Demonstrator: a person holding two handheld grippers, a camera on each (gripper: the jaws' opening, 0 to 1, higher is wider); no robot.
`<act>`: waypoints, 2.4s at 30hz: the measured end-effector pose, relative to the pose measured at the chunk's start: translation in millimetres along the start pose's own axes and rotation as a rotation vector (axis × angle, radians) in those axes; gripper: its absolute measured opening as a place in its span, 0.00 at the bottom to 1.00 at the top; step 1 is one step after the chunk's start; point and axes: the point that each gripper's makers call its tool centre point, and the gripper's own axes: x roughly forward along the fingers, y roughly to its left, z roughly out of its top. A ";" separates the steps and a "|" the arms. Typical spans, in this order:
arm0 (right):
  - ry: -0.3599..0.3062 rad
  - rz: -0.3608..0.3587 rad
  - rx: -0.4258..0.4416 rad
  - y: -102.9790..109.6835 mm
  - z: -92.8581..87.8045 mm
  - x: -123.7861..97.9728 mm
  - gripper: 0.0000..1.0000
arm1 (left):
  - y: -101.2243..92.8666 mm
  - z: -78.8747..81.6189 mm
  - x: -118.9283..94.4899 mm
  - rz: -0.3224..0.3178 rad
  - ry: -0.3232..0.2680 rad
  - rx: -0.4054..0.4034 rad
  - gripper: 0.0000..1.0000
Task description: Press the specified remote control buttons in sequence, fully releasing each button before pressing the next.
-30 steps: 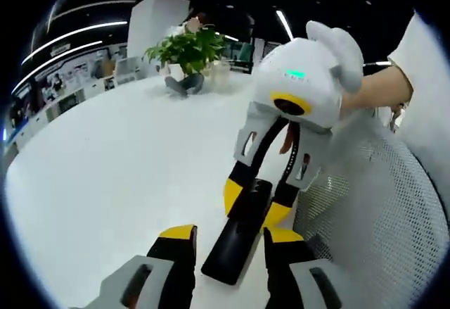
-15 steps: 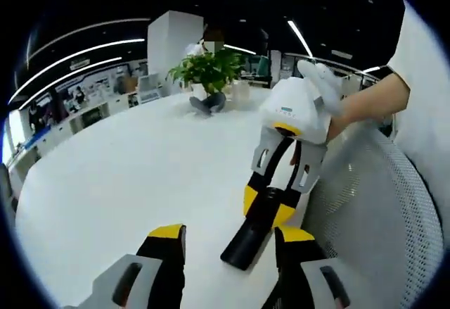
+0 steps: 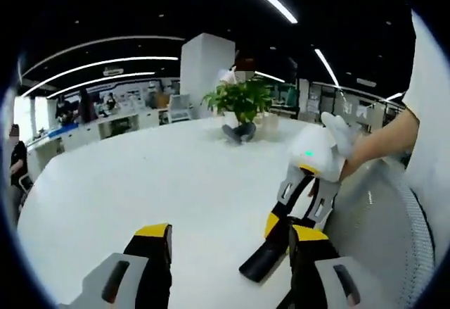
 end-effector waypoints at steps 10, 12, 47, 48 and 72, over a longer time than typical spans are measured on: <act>0.006 0.008 0.023 -5.3 1.3 -0.8 0.21 | 9.6 24.1 -13.7 0.069 -0.102 -0.064 0.84; 0.013 0.006 0.015 -8.2 1.8 -1.2 0.21 | 10.3 26.8 -14.8 0.078 -0.113 -0.062 0.86; 0.112 0.027 -0.032 -101.3 0.0 -6.7 0.21 | 42.1 35.9 -34.3 0.230 -0.217 -0.060 1.00; 0.116 0.025 -0.033 -106.1 -0.3 -6.8 0.21 | 43.1 35.8 -34.6 0.235 -0.218 -0.061 1.00; 0.201 0.027 -0.064 -168.0 9.0 -4.3 0.21 | 48.2 35.3 -36.8 0.247 -0.247 -0.089 1.00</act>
